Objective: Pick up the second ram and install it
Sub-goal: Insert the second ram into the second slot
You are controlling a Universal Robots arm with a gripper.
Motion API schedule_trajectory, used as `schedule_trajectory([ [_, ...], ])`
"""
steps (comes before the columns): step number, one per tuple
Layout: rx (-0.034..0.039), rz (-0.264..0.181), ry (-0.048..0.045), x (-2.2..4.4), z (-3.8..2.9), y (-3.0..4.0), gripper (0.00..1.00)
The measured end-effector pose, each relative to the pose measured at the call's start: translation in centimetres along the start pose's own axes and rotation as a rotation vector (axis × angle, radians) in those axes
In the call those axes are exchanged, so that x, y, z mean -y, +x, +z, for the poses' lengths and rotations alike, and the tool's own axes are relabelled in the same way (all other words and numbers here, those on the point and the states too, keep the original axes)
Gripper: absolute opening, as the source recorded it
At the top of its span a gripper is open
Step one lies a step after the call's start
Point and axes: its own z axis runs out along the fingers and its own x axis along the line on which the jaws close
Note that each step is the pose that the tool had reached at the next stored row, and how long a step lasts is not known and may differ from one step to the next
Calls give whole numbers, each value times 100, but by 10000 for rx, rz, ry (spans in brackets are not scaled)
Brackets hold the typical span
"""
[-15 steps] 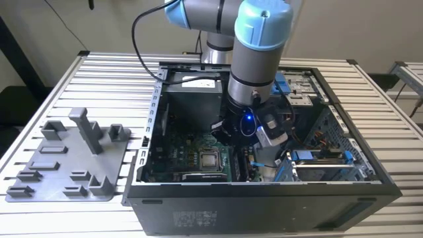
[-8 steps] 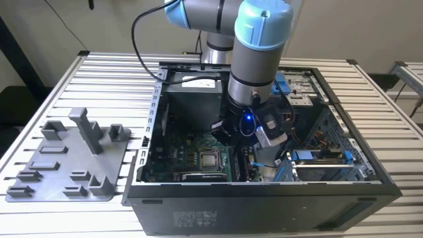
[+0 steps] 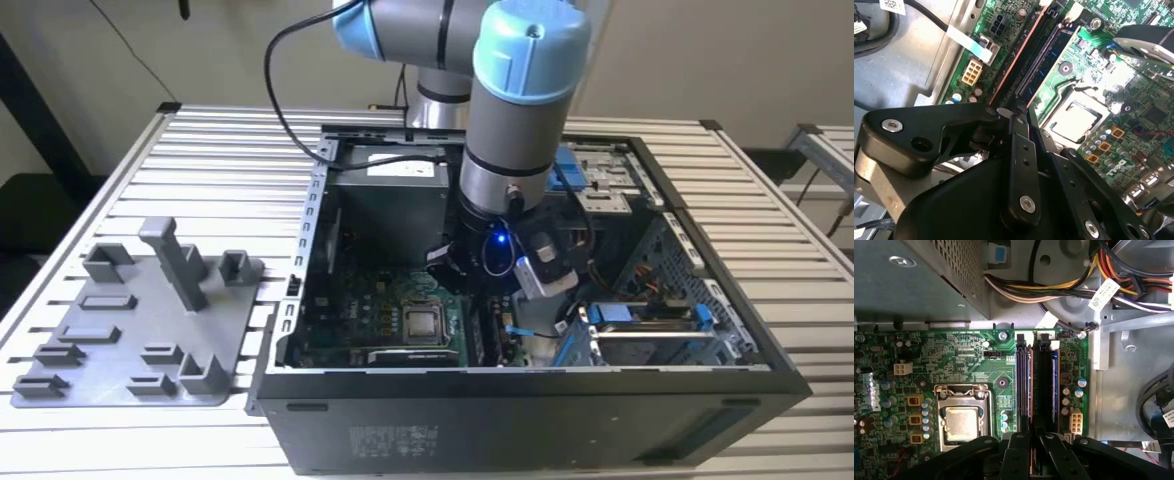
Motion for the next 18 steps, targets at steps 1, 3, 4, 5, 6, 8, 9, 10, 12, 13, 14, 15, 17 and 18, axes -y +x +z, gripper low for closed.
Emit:
schedule_trajectory([
  [1, 0, 1, 11, 0, 5, 0, 15],
  [3, 1, 1, 30, -1, 19, 0, 15],
  [4, 2, 1, 38, -1, 24, 0, 15],
  [5, 1, 1, 48, -1, 26, 1, 15],
  [6, 1, 1, 55, 0, 27, 1, 15],
  [8, 2, 1, 60, -1, 31, 1, 15],
  [9, 2, 1, 64, 0, 31, 1, 15],
  [10, 2, 1, 65, 0, 31, 1, 15],
  [12, 2, 1, 67, 0, 31, 1, 15],
  [13, 2, 1, 66, 0, 32, 1, 15],
  [14, 2, 1, 65, 0, 32, 1, 15],
  [15, 2, 1, 66, 0, 32, 1, 15],
  [17, 2, 1, 65, 0, 32, 1, 15],
  [18, 1, 1, 77, 2, 30, 1, 16],
])
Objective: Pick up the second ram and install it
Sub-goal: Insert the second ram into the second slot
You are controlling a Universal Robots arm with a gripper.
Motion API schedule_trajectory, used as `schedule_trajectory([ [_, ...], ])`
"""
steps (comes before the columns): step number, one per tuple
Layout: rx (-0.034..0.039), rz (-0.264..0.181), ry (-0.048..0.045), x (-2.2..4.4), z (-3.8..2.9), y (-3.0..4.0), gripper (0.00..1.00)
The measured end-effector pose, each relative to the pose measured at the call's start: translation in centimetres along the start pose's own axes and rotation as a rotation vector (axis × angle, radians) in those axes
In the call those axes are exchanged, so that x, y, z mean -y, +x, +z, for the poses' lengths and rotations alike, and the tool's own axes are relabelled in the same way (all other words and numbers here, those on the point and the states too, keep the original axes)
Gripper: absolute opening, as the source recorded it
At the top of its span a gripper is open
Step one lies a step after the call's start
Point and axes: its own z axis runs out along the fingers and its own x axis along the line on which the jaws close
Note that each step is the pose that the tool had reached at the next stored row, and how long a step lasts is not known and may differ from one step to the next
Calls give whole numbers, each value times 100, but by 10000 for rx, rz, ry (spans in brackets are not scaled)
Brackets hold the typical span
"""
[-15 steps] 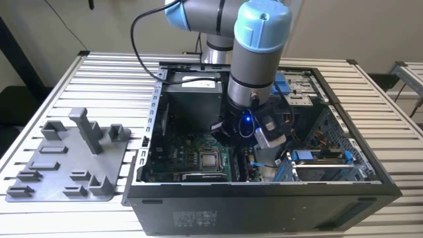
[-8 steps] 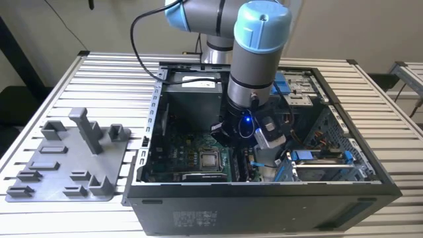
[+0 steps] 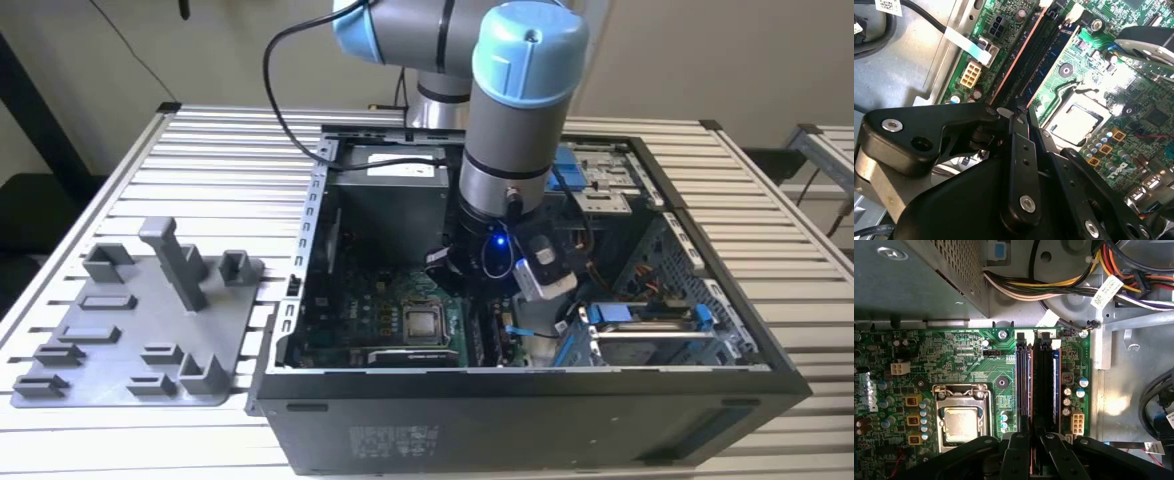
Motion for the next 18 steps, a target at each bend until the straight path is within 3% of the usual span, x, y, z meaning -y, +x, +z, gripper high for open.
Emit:
schedule_trajectory([
  [5, 1, 0, -8, -1, -7, 0, 29],
  [15, 0, 39, -7, 12, -436, -8, 29],
  [16, -4, 42, -18, 13, -459, -8, 29],
  [18, -23, 66, -143, 13, -475, -8, 29],
])
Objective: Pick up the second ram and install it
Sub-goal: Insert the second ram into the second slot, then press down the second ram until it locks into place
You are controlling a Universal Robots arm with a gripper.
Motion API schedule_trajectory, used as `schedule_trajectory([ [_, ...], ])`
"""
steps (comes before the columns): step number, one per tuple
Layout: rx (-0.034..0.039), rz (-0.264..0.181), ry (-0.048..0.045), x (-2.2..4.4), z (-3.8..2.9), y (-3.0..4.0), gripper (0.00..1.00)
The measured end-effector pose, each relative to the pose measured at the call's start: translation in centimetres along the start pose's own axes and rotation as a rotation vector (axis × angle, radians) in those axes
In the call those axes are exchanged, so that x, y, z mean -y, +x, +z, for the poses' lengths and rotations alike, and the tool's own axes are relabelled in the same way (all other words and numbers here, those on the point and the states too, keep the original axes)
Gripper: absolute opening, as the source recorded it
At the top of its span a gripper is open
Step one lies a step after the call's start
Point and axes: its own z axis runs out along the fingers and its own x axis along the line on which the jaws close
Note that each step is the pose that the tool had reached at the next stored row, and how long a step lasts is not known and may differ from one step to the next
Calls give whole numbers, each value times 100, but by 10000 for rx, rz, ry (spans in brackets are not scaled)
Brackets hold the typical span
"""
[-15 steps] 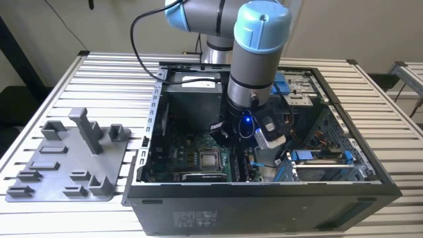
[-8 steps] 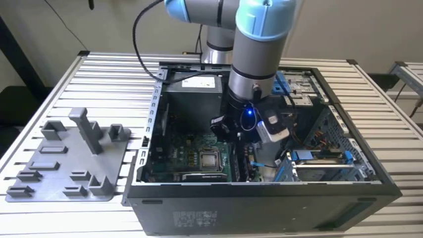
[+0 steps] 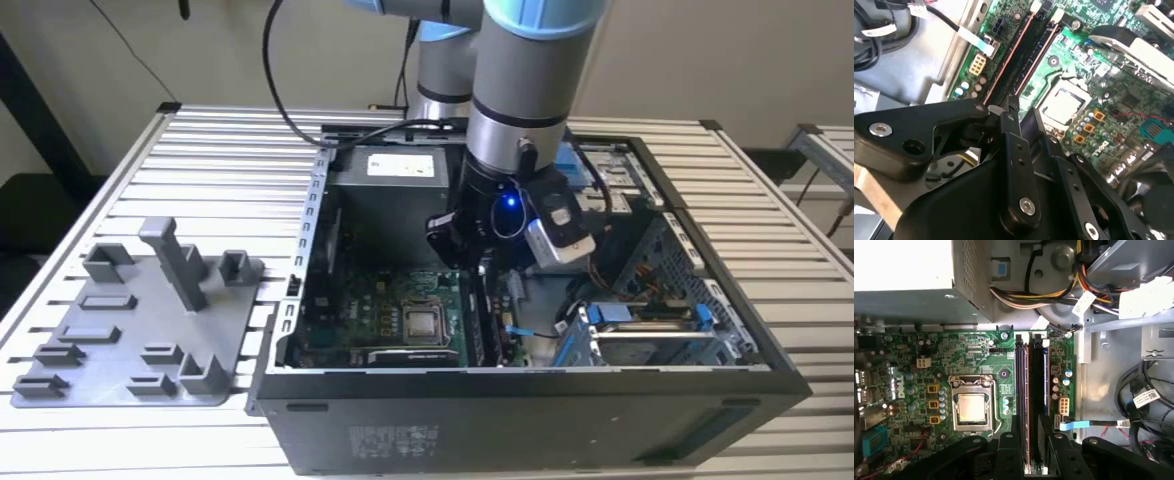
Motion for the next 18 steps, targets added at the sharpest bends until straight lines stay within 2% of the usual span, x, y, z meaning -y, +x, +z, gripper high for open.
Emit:
schedule_trajectory([
  [1, -3, 3, -41, 0, -11, 0, 29],
  [6, -2, 2, -42, 1, -12, 0, 29],
  [7, -2, 3, -42, 0, -12, 0, 27],
  [9, -2, 3, -41, 1, -12, 0, 14],
  [11, -3, 3, -41, 1, -13, 0, 11],
  [18, -3, 2, -42, 1, -16, 0, 11],
])
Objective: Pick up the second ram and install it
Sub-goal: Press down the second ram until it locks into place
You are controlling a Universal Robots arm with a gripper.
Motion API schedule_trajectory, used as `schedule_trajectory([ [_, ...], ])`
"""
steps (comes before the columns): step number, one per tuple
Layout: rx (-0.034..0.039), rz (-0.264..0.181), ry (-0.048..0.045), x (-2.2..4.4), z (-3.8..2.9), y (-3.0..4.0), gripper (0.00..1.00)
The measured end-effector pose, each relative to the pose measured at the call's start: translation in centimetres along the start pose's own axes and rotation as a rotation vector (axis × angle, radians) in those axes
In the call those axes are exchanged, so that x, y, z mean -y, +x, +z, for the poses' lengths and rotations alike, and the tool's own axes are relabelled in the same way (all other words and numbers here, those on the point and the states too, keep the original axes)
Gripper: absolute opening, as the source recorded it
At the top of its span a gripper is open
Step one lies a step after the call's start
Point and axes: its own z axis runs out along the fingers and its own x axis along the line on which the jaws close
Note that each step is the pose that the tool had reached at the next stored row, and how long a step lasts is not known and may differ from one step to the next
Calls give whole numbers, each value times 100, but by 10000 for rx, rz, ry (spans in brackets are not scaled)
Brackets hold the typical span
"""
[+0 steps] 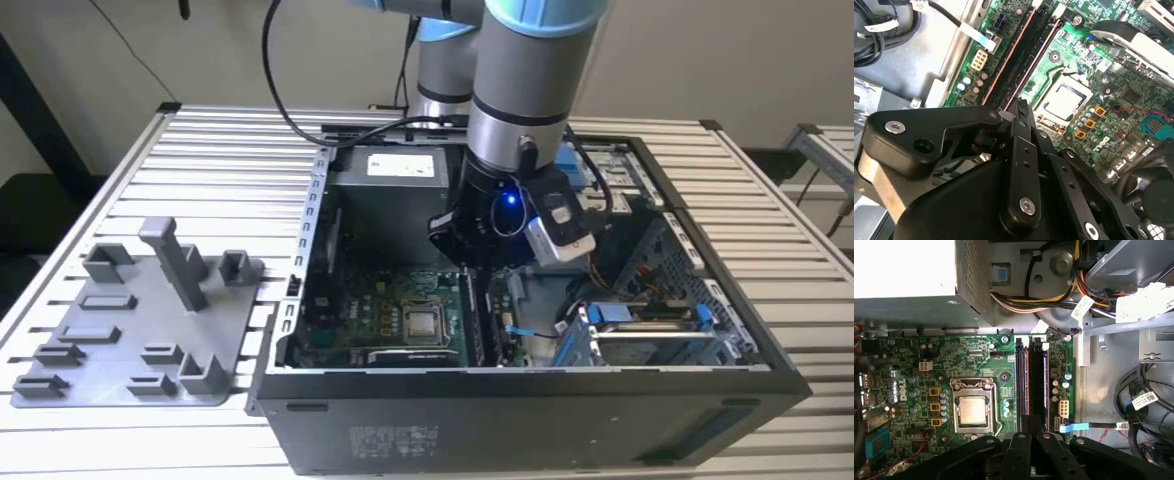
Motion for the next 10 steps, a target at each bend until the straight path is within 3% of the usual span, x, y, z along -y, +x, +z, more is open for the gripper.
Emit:
schedule_trajectory([
  [10, 12, -71, -1, 1, -1, 11, 11],
])
